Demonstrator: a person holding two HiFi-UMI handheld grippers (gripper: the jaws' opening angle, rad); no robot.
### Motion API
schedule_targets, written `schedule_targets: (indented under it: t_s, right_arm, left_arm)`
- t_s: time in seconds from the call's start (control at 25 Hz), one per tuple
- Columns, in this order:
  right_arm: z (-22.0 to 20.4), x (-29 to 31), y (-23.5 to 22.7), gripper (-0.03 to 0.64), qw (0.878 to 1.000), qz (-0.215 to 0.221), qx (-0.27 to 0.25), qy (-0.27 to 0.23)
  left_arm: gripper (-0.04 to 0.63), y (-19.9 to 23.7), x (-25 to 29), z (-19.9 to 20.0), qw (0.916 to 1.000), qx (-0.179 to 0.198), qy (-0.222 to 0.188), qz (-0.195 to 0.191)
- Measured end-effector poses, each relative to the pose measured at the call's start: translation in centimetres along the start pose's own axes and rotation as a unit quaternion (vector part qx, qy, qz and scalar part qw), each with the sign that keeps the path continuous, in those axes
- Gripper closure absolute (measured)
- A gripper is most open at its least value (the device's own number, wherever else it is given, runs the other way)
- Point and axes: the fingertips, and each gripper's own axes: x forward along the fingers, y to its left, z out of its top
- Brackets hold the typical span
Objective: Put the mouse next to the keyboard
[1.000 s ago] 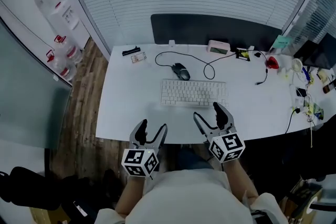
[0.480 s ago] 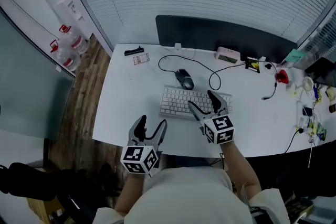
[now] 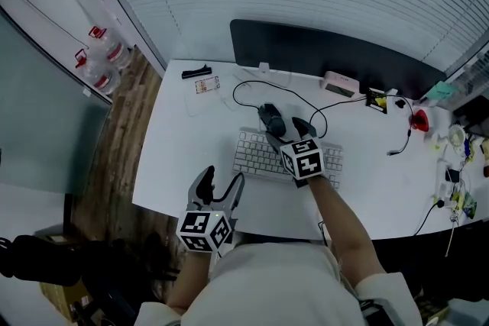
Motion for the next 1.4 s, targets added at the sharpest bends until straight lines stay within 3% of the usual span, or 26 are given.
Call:
schedule_targets:
  t_s: [0.32,0.76,0.96,1.0,1.04,1.28,1.4]
  right_arm:
    - [-1.4,5.3,-1.3,0.267,0.997,0.006,-0.013,0.079]
    - [-4.3,9.1,-1.7,0.267,0.983,0.024,-0.037,0.18]
    - [-4.9,9.5,-1.8,0.27,0.981,0.041,-0.01,0.189]
    - [-5.0,9.5,-1.8,0.275,0.981,0.04,-0.013,0.189]
    - [-5.0,9.5,-1.9,0.321,0.981,0.037,-0.022,0.189]
    - [-4.3,9.1,-2.2,0.328,0.981,0.015,-0.084,0.176]
    - [-3.6,8.3,-2.1,0.328,0.985,0.002,-0.075,0.156]
  left_arm:
    - [0.279,0.3,1.3,-0.4,0.9999,-0.003,0.013,0.005]
    - [0.279,1.2,2.0,-0.9,0.9995,-0.012,0.024,0.015]
    - [0.279,1.3,2.1,-1.0,0.9994,-0.015,0.026,0.015]
    - [0.279,1.3,2.1,-1.0,0.9994,-0.015,0.026,0.015]
    - [0.28,1.2,2.1,-1.1,0.9994,-0.016,0.026,0.015]
    - [0.279,1.2,1.4,-1.0,0.9994,-0.018,0.023,0.017]
    - [0.279,1.2,1.0,-1.0,0.9995,-0.017,0.021,0.017]
